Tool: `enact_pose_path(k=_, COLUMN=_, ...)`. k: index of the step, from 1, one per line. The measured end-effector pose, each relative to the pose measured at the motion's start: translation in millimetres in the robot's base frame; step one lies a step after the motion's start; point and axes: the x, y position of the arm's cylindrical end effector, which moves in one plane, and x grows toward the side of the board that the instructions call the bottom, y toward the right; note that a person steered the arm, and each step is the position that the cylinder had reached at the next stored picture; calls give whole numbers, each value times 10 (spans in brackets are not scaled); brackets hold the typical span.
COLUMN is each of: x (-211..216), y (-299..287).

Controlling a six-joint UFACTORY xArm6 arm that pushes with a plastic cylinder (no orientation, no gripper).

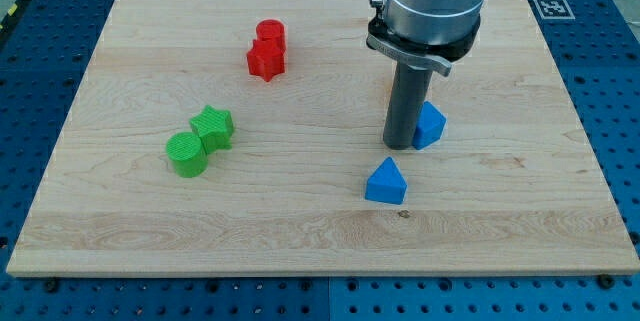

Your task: Separate the green blocks from each other

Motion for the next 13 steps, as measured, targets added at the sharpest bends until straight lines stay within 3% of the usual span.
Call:
enact_pose_path(k=1, x=-149, y=-275)
enact_pose_path(k=3, x=16, y=-1058)
enact_pose_path(k=6, x=713, y=-2244)
enact_pose_path(k=7, x=366, y=-2695)
enact_pose_path(k=8, x=216, y=-2724)
enact_pose_path(k=11, x=341, y=-2696)
enact_pose_path(k=13, x=323, y=-2123)
